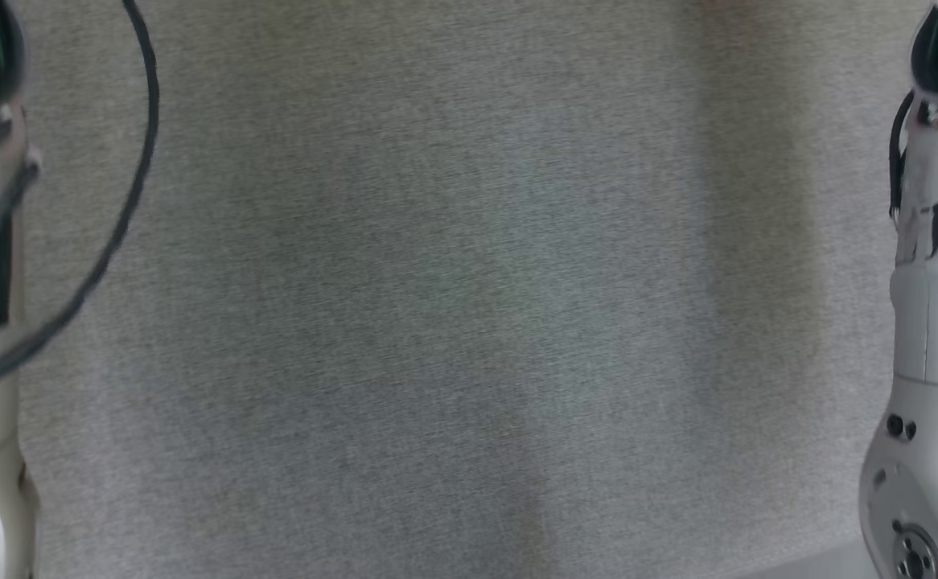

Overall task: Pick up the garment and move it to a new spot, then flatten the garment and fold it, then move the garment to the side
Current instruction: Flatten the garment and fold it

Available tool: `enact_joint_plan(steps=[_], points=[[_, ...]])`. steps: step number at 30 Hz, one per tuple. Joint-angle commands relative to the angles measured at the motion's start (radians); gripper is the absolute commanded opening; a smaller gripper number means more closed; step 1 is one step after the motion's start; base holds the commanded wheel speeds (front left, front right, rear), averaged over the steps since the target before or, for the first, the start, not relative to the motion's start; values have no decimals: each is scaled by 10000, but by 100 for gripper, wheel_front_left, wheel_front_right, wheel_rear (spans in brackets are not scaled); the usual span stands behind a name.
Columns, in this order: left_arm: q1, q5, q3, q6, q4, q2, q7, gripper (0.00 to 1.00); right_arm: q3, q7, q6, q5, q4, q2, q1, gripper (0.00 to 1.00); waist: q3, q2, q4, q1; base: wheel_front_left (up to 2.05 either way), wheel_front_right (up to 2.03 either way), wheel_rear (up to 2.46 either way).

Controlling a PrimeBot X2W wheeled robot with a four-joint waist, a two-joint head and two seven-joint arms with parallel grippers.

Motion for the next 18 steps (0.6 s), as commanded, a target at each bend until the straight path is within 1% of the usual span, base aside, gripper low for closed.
enact_joint_plan(steps=[1, 7, 8, 9, 13, 18], points=[[283, -220, -43, -13, -247, 91, -31, 0, 122, 3, -23, 74, -33, -138, 193, 0, 88, -2, 248, -2, 0, 0, 0], [2044, -1298, 100, -11, -1079, 296, 36, 0, 1317, 2, -23, 636, 430, -819, 931, 0, -507, -2, 659, -2, 0, 0, 0], [2828, -1584, 100, -8, -1295, 360, 187, 0, 1656, 78, -23, 831, 749, -1137, 1207, 0, -829, -2, 822, -2, 0, 0, 0], [3242, -1722, 100, 0, -1448, 372, 236, 0, 1812, 214, -23, 966, 888, -1264, 1358, 0, -1002, -2, 911, -2, 0, 0, 0], [4978, -2339, 86, 71, -1994, 391, 625, 0, 2175, 1253, -23, 1478, 1206, -1712, 2087, 0, -1756, -2, 1168, -2, 0, 0, 0], [7099, -3163, -122, 118, -2648, 207, 980, 0, 2354, 3075, -23, 2206, 1025, -1966, 3355, 0, -2734, -2, 1405, -2, 0, 0, 0]])
